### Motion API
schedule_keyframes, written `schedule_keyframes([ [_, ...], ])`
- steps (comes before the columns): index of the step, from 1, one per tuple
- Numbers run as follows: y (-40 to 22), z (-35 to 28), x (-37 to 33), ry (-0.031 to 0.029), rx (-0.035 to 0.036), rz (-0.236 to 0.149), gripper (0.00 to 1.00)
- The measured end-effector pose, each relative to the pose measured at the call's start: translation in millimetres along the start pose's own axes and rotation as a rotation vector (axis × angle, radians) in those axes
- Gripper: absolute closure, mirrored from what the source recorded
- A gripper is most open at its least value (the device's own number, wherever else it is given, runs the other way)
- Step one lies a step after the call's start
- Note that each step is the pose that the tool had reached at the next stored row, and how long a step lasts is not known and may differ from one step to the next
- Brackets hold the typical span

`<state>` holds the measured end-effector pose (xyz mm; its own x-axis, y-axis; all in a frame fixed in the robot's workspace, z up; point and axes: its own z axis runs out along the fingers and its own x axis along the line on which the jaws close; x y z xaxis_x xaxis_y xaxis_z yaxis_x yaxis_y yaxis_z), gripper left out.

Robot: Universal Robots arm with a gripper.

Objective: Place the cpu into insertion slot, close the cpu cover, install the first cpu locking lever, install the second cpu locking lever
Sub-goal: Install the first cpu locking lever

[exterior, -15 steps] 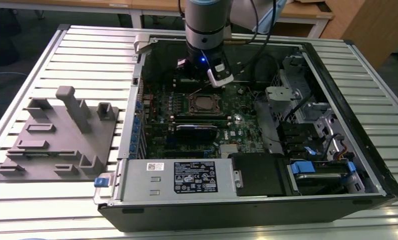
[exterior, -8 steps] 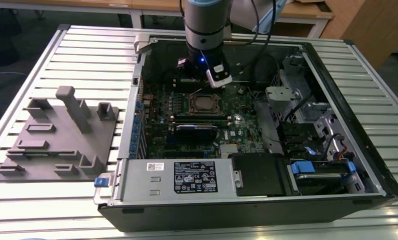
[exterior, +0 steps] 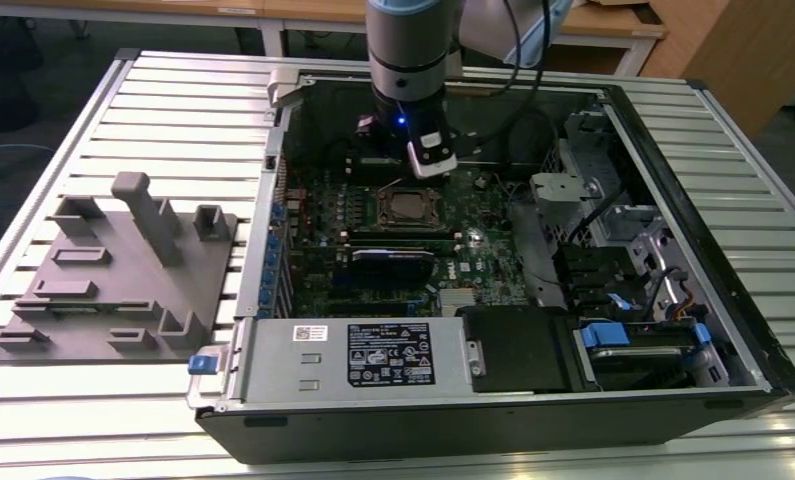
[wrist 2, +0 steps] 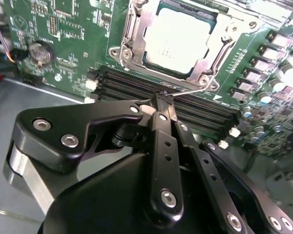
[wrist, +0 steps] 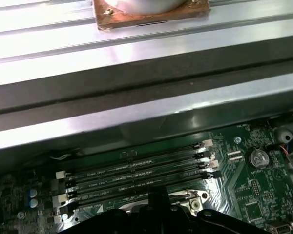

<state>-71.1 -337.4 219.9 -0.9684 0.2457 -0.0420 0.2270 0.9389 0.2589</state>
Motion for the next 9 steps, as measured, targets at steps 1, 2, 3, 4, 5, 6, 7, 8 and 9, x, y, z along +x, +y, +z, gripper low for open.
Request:
schedule_keyframes([
  [1, 0.0, 0.1, 0.0, -0.0027, -0.0008, 0.011, 0.89],
  [2, -0.1, 0.1, 0.0, -0.0053, -0.0014, 0.023, 0.89],
  [3, -0.1, 0.3, 0.0, -0.0083, -0.0020, 0.034, 0.89],
  [4, -0.2, 0.5, 0.0, -0.0115, -0.0023, 0.047, 0.89],
  [5, -0.2, 0.7, 0.0, -0.0147, -0.0028, 0.060, 0.89],
  [6, -0.3, 0.8, 0.0, -0.0178, -0.0033, 0.073, 0.89],
  [7, -0.3, 1.0, 0.0, -0.0208, -0.0038, 0.085, 0.89],
  [8, -0.3, 1.1, 0.1, -0.0237, -0.0043, 0.097, 0.89],
  [9, -0.4, 1.1, 0.1, -0.0263, -0.0050, 0.108, 0.89],
])
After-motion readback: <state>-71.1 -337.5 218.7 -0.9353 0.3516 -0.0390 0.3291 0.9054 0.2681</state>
